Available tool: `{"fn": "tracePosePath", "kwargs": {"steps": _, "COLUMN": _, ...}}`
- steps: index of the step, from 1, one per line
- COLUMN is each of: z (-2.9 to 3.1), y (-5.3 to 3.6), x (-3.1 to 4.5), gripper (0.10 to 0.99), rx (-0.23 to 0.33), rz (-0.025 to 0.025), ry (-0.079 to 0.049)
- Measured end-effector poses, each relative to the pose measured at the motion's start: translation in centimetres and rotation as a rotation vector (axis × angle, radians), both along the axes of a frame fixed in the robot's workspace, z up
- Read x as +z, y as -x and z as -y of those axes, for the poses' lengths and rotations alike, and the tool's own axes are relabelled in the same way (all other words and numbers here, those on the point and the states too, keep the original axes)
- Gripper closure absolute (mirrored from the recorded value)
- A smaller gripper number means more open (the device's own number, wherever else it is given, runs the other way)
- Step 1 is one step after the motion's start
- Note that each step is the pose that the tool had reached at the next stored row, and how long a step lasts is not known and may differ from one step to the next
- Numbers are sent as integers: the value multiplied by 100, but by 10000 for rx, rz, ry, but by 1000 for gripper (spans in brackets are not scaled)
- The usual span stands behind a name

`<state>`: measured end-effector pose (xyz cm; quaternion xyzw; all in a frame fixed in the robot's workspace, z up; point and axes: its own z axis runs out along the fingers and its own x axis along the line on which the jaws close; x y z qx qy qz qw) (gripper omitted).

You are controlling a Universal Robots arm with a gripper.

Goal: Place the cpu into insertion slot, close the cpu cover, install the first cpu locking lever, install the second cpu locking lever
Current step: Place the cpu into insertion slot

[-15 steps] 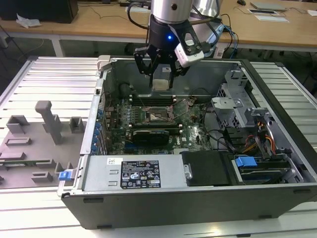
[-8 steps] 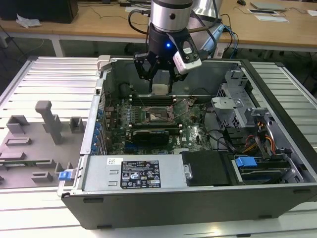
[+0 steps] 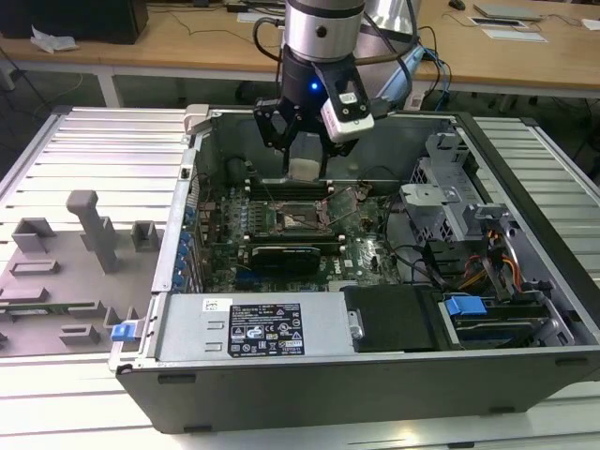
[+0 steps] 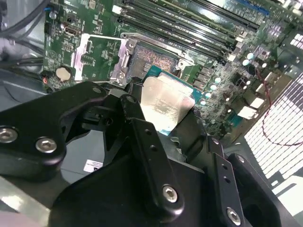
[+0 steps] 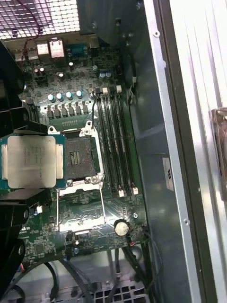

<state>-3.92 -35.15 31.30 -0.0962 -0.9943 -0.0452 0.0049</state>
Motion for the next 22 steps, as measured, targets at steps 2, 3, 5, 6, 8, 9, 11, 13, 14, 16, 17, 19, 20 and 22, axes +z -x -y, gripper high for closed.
{"fn": "tracePosePath", "kwargs": {"steps": 2, "z": 0, "y": 0, "x": -1, "gripper": 545, "rx": -325, "rz": -1, "ry": 1}}
{"fn": "tracePosePath", "kwargs": {"steps": 3, "z": 0, "y": 0, "x": -3, "gripper": 545, "rx": -620, "rz": 0, "ry": 1}}
{"fn": "tracePosePath", "kwargs": {"steps": 5, "z": 0, "y": 0, "x": -5, "gripper": 545, "rx": -1072, "rz": -1, "ry": 2}}
{"fn": "tracePosePath", "kwargs": {"steps": 6, "z": 0, "y": 0, "x": -6, "gripper": 545, "rx": -1416, "rz": -1, "ry": 2}}
{"fn": "tracePosePath", "kwargs": {"steps": 8, "z": 0, "y": 0, "x": -7, "gripper": 545, "rx": -1897, "rz": -1, "ry": 1}}
{"fn": "tracePosePath", "kwargs": {"steps": 9, "z": 0, "y": 0, "x": -8, "gripper": 545, "rx": -2034, "rz": -1, "ry": 2}}
{"fn": "tracePosePath", "kwargs": {"steps": 11, "z": 0, "y": 0, "x": -11, "gripper": 545, "rx": -2748, "rz": 0, "ry": 1}}
{"fn": "tracePosePath", "kwargs": {"steps": 13, "z": 0, "y": 0, "x": -14, "gripper": 545, "rx": -3191, "rz": -1, "ry": 1}}
{"fn": "tracePosePath", "kwargs": {"steps": 14, "z": 0, "y": 0, "x": -16, "gripper": 545, "rx": -3393, "rz": 0, "ry": 1}}
{"fn": "tracePosePath", "kwargs": {"steps": 16, "z": 0, "y": 0, "x": -18, "gripper": 545, "rx": -3752, "rz": 0, "ry": 0}}
{"fn": "tracePosePath", "kwargs": {"steps": 17, "z": 0, "y": 0, "x": -20, "gripper": 545, "rx": -3965, "rz": -1, "ry": 1}}
{"fn": "tracePosePath", "kwargs": {"steps": 19, "z": 0, "y": 0, "x": -23, "gripper": 545, "rx": -4480, "rz": -1, "ry": 1}}
{"fn": "tracePosePath", "kwargs": {"steps": 20, "z": 0, "y": 0, "x": -25, "gripper": 545, "rx": -4619, "rz": 0, "ry": 1}}
{"fn": "tracePosePath", "kwargs": {"steps": 22, "z": 0, "y": 0, "x": -28, "gripper": 545, "rx": -4988, "rz": 0, "ry": 1}}
